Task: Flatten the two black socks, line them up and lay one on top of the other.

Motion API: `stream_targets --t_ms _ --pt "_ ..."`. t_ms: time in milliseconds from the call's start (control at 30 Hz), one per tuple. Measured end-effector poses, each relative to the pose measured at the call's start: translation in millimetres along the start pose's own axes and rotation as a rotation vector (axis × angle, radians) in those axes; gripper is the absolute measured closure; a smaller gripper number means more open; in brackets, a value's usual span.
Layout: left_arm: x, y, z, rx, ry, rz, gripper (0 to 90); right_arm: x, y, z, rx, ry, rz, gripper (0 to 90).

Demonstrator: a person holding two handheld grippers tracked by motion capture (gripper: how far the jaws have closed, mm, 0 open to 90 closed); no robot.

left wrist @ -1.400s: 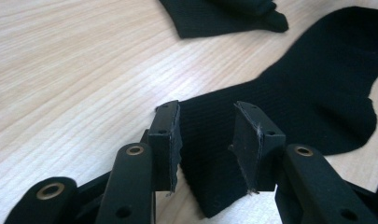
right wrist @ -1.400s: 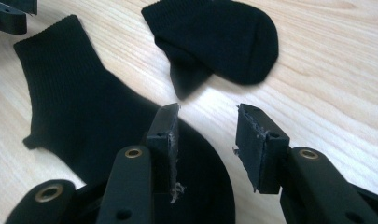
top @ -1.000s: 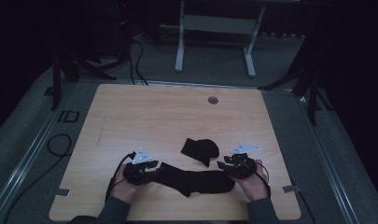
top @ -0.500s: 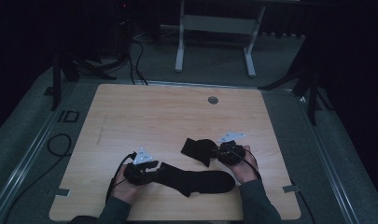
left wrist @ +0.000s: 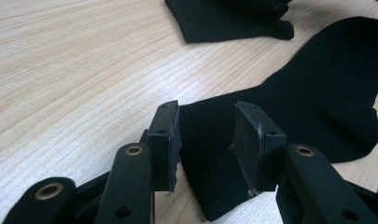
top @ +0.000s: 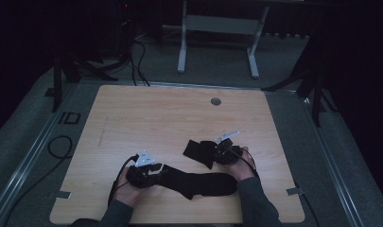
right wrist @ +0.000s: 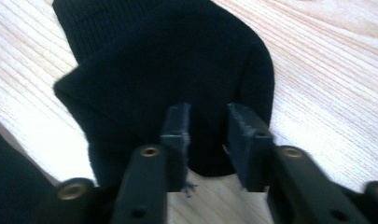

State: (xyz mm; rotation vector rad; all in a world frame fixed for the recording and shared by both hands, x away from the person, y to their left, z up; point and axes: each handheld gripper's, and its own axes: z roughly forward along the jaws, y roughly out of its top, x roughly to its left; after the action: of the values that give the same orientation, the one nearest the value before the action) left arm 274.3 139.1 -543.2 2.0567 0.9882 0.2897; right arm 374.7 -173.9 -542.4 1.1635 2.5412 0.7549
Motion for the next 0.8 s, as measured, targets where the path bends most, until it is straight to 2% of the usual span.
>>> stream_targets --t_ms 133,367,467,633,800 --pt "-0.5 0.3 0.3 -0.001 0.006 0.003 61.8 7.3 5.9 2.3 0.019 -0.005 -0.002 82.9" --pt "0.9 0.9 1.6 -0.001 0.034 -0.002 64.8 30.4 16.3 8.6 0.027 -0.012 -0.002 84.5" --pt "1.7 2.5 3.9 -0.003 0.051 0.004 67.9 40.1 20.9 12.2 0.019 0.009 0.014 84.5" --pt "4.5 8.3 14.4 -0.008 0.081 0.007 73.6 55.4 26.5 16.9 0.006 0.009 0.021 84.4" --pt "5.3 12.4 25.4 -0.018 0.118 0.02 79.9 65.0 30.9 20.6 -0.003 0.028 0.015 84.4"
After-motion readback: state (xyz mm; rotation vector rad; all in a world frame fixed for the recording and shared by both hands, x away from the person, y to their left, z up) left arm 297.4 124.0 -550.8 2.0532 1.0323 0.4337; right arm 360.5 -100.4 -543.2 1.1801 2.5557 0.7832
